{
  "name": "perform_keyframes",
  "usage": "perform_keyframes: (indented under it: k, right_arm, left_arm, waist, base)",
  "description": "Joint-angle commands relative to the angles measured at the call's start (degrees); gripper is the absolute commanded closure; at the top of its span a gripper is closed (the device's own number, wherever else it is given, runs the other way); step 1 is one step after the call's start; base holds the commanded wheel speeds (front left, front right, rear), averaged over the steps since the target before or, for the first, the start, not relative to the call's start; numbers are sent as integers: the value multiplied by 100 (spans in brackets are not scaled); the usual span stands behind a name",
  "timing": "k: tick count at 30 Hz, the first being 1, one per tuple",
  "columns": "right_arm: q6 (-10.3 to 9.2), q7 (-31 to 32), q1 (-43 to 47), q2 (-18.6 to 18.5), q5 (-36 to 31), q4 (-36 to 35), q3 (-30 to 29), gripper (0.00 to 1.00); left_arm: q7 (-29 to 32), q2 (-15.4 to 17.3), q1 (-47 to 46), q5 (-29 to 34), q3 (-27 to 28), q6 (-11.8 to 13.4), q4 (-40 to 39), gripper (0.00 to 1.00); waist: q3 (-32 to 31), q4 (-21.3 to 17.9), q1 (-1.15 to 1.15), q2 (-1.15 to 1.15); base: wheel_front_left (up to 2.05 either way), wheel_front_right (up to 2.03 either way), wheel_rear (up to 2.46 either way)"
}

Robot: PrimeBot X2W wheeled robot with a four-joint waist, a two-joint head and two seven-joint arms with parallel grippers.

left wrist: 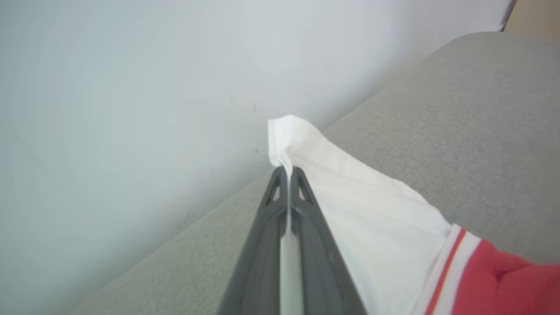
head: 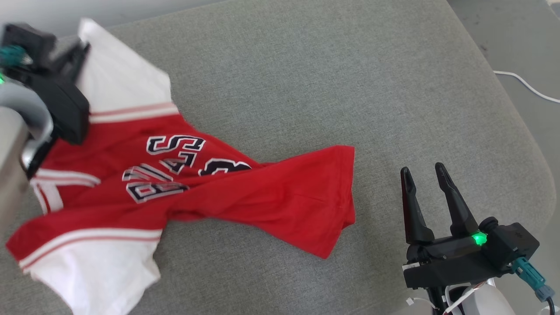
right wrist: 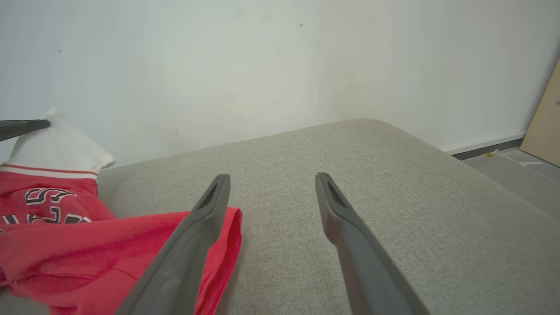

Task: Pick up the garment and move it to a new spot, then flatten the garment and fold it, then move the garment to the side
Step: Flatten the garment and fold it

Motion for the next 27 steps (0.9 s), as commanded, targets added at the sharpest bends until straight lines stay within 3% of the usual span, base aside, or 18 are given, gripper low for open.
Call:
perform_keyframes:
  k: [1, 8, 9, 10, 11, 18, 27]
  right_arm:
    - [-12, -3, 22, -34, 42, -13, -15, 0]
    - [-12, -3, 54, -47, 41, -26, -67, 0]
    - [-12, -3, 62, -43, 37, -28, -73, 0]
    - [-12, -3, 69, -38, 32, -27, -81, 0]
    - [-12, -3, 72, -34, 26, -24, -84, 0]
    - [-12, -3, 121, -12, -46, -7, -80, 0]
    - [-12, -3, 336, -97, -48, 52, -108, 0]
  left_arm:
    - [-184, 34, -141, 76, 55, 91, 134, 100]
    - [-558, 117, -346, 111, 284, 384, 639, 100]
    - [-573, 110, -295, 102, 299, 382, 721, 89]
    - [-583, 94, -221, 96, 291, 351, 792, 60]
    - [-603, 73, -183, 102, 289, 348, 845, 0]
    - [-663, 42, -31, 275, 707, 523, 511, 0]
    - [-659, 166, 1429, 753, 2325, 953, -1350, 0]
  waist:
    - [-30, 23, 0, -1]
    - [-83, 20, 0, -1]
    - [-89, 19, 0, -1]
    - [-97, 19, 0, -1]
    - [-104, 23, 0, -1]
    - [-267, 178, 0, -1]
    - [-853, 624, 0, -1]
  base:
    - [0, 0, 0]
    - [0, 0, 0]
    - [0, 0, 0]
    - [0, 0, 0]
    - [0, 0, 0]
    - [0, 0, 0]
    - [0, 0, 0]
